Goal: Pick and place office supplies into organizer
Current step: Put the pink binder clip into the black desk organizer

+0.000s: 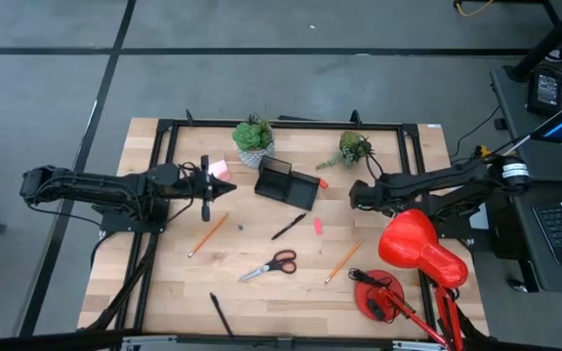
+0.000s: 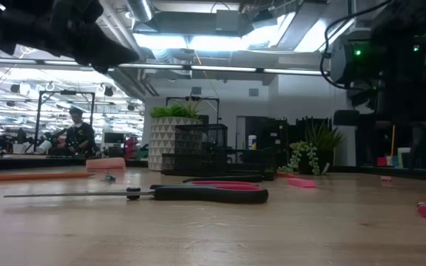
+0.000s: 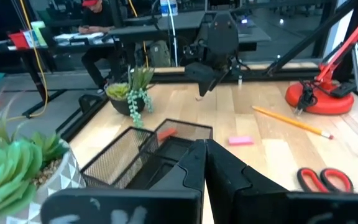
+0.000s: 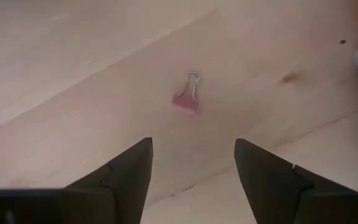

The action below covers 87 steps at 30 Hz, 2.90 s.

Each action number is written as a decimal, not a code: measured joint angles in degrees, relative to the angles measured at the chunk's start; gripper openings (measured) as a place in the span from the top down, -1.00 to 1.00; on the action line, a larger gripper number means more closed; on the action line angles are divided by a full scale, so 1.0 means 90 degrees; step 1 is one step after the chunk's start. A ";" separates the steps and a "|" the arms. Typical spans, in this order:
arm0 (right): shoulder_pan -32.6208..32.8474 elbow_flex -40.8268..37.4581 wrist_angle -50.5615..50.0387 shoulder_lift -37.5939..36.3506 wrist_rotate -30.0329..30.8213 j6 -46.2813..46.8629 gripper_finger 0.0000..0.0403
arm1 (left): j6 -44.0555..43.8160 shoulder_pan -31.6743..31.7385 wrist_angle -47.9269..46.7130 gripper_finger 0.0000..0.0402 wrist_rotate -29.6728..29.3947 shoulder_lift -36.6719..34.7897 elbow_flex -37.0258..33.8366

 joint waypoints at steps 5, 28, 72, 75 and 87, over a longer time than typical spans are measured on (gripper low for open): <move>-0.0042 0.0000 0.0219 0.0339 0.0162 0.0068 -0.13 | 0.0000 0.0000 -0.0147 0.98 -0.0002 0.0000 -0.0002; -0.0384 0.0024 0.0423 0.0993 0.0249 0.1298 -0.13 | 0.0000 0.0000 -0.0645 0.98 0.0000 0.0002 -0.0002; -0.0593 0.0022 0.0170 0.1236 0.0105 0.0881 0.32 | 0.0002 0.0000 -0.0666 0.99 0.0000 0.0002 -0.0002; -0.0593 0.0019 0.0179 0.1238 0.0107 0.0801 0.33 | 0.0002 -0.0001 -0.0666 0.99 0.0000 0.0001 -0.0002; -0.0593 0.0099 0.0176 0.1256 0.0085 0.0785 0.33 | 0.0002 0.0000 -0.0669 0.98 -0.0002 0.0002 -0.0002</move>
